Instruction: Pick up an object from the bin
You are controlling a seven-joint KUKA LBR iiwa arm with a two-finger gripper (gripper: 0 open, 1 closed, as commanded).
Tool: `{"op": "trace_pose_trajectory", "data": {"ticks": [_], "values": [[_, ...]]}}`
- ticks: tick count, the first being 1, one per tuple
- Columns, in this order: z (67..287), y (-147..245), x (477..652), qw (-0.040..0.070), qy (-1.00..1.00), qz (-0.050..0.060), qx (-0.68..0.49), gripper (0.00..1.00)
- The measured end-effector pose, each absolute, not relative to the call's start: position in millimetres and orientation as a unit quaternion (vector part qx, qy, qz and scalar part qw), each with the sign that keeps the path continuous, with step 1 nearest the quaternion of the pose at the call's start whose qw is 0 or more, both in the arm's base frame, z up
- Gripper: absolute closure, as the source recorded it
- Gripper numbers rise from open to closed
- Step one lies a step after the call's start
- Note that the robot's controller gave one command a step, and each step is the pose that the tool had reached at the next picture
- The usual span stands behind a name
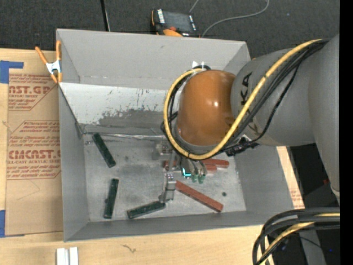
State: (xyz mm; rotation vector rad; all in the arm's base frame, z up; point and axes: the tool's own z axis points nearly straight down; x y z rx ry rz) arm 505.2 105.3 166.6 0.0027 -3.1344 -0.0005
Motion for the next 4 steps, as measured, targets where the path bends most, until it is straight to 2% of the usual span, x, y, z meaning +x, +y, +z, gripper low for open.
{"op": "trace_pose_trajectory", "data": {"ticks": [1,2,3,4], "values": [[67.6,131.8,486.1,-0.001,-0.997,0.000,0.083,0.00],[100.9,151.6,483.9,-0.001,-0.998,-0.001,0.055,0.00],[107.6,136.8,480.4,0.000,-0.999,0.000,0.042,0.00],[70.0,170.5,483.8,-0.004,-0.996,-0.001,0.094,0.00]]}}
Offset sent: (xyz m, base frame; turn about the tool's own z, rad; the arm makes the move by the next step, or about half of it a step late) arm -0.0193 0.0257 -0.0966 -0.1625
